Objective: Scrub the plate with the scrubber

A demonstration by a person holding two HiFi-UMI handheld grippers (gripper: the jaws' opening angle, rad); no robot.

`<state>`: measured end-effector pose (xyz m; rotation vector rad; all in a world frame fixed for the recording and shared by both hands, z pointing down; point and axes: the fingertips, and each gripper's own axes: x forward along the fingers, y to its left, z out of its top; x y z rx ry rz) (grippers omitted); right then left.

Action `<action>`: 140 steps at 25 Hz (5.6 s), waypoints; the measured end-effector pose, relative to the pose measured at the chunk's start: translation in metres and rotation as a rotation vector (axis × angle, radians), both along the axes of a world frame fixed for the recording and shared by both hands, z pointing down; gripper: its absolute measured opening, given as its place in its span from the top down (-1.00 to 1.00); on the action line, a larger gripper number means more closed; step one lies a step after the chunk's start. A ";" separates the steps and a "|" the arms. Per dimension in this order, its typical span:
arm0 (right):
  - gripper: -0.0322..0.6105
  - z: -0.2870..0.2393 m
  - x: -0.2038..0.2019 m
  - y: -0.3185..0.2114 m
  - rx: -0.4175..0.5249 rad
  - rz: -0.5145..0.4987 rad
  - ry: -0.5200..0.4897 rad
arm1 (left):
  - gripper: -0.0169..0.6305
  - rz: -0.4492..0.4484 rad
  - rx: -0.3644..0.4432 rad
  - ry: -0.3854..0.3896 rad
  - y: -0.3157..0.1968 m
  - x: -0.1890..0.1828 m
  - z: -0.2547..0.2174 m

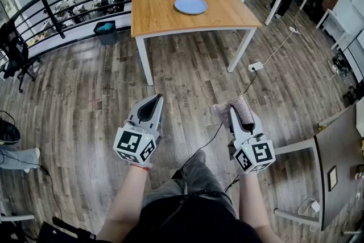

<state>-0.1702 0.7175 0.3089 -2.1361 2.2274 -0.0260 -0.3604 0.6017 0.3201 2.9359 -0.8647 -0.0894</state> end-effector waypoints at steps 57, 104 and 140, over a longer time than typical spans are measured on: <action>0.66 0.029 0.254 -0.530 -0.027 0.008 -0.099 | 0.96 0.077 -0.067 -0.017 -0.516 0.266 0.025; 0.66 0.199 0.230 -0.822 -0.754 -0.694 0.243 | 0.70 -0.235 -0.602 -0.334 -0.701 0.338 0.192; 0.66 0.228 0.243 -0.924 -0.595 -0.755 0.761 | 0.73 -0.356 -0.697 -0.387 -0.705 0.341 0.208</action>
